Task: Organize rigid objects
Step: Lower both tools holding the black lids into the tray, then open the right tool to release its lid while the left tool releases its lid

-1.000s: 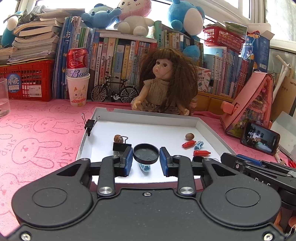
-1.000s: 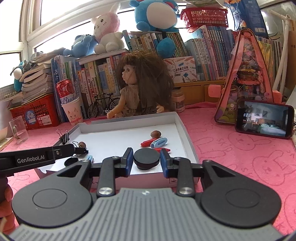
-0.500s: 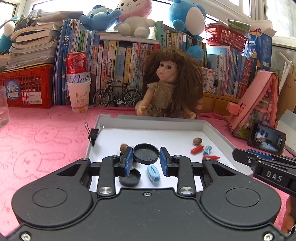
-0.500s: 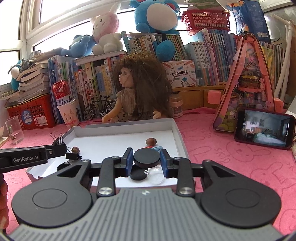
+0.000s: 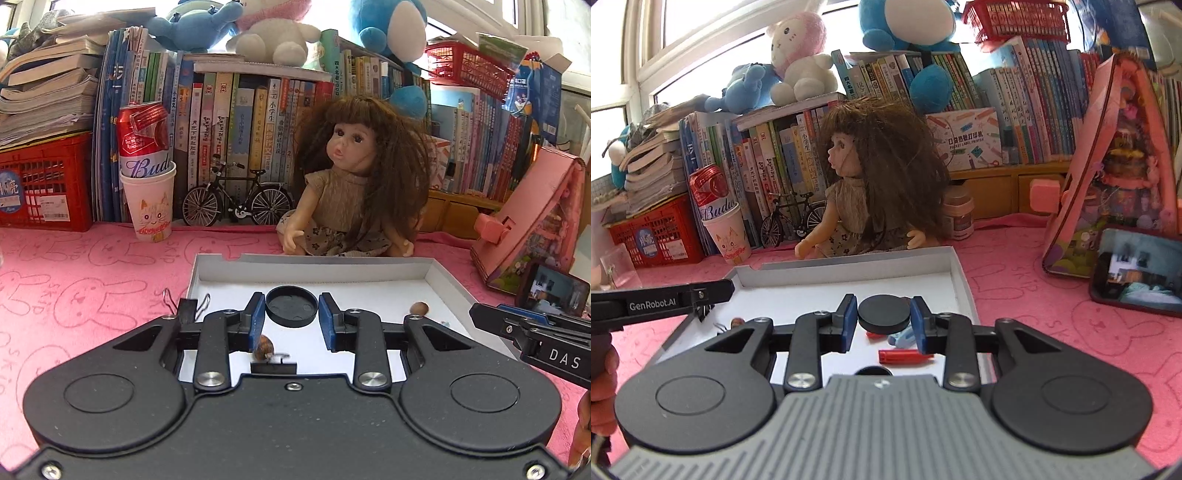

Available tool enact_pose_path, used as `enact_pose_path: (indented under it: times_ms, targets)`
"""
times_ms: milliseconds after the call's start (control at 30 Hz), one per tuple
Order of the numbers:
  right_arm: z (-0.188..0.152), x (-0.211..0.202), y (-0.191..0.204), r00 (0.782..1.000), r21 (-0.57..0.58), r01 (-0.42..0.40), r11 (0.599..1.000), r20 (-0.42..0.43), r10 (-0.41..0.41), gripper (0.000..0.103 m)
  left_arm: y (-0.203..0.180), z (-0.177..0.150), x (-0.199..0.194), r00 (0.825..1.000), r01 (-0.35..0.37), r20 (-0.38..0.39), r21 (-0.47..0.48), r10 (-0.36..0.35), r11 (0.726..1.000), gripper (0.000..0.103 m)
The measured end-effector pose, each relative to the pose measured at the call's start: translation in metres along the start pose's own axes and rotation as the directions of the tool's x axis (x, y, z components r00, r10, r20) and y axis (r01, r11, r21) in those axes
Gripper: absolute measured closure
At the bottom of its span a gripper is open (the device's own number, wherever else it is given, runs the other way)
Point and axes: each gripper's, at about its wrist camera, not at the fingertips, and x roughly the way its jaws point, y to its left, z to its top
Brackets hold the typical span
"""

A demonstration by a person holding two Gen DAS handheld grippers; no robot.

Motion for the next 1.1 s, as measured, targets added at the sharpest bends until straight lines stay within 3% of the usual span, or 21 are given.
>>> enact_pose_path:
  times_ms: [167, 667, 800, 1100]
  targets:
    - [0.007, 0.021, -0.002, 0.998, 0.067, -0.057, 0.996, -0.029, 0.059, 0.066, 0.005, 0.004, 0.019, 0.999, -0.019, -0.027, -0.014, 0.018, 1.000, 0.073]
    - [0.003, 0.072, 0.000, 0.979, 0.197, -0.096, 0.976, -0.157, 0.128, 0.066, 0.014, -0.006, 0.053, 0.993, -0.057, -0.106, -0.056, 0.051, 0.997, 0.073]
    - [-0.003, 0.077, 0.002, 0.976, 0.197, -0.094, 0.976, -0.174, 0.129, 0.067, 0.018, -0.009, 0.060, 0.990, -0.068, -0.132, -0.073, 0.058, 0.995, 0.073]
    - [-0.009, 0.082, 0.013, 0.974, 0.138, -0.084, 0.987, -0.197, 0.111, 0.067, 0.012, -0.011, 0.063, 0.986, -0.098, -0.139, -0.015, 0.095, 0.995, 0.073]
